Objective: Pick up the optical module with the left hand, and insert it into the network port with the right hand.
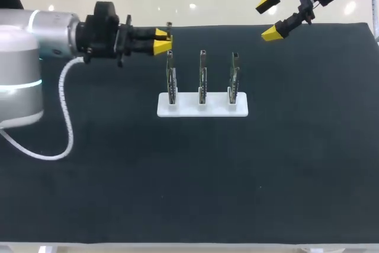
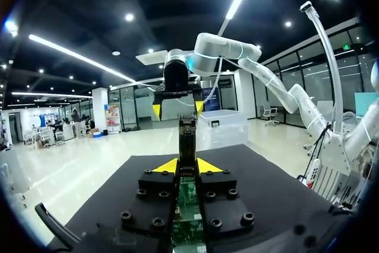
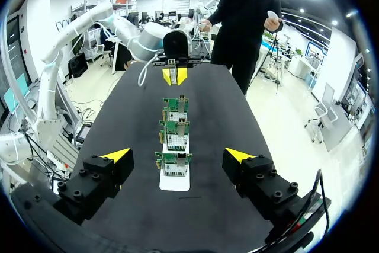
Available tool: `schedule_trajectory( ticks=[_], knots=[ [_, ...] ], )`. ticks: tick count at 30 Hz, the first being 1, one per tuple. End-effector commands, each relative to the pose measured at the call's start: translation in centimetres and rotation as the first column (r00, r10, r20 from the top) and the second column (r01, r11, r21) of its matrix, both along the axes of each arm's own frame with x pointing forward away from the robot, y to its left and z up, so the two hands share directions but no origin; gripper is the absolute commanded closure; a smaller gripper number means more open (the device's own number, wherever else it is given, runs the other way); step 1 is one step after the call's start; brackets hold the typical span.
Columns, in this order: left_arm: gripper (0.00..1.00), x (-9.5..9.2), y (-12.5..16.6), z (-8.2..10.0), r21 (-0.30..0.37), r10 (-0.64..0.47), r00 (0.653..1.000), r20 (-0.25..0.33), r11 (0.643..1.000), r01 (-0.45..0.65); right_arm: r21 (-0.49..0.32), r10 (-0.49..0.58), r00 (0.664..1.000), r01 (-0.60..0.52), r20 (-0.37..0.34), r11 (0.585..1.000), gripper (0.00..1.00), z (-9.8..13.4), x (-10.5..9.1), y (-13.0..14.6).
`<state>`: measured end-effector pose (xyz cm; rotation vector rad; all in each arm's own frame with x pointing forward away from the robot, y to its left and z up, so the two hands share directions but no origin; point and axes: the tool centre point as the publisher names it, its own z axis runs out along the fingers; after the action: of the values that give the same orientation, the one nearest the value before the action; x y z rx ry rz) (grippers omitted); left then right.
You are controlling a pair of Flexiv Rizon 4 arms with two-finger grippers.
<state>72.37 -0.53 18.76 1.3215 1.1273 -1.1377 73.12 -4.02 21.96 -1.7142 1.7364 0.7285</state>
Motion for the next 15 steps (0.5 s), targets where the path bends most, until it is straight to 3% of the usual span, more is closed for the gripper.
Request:
schedule_trajectory(
  ticks=[1,15],
  knots=[
    [1.00,-0.4,-1.2,0.3,-0.017,0.052,0.999,0.008,0.999,-0.052,0.001,0.001,1.000,-0.001,0.000,1.000,0.00,0.0,0.0,0.0],
    [1.00,-0.2,-2.6,0.5,-0.011,0.048,0.998,-0.031,0.999,-0.049,0.001,0.001,1.000,-0.001,0.000,1.000,0.00,0.0,0.0,0.0]
  ],
)
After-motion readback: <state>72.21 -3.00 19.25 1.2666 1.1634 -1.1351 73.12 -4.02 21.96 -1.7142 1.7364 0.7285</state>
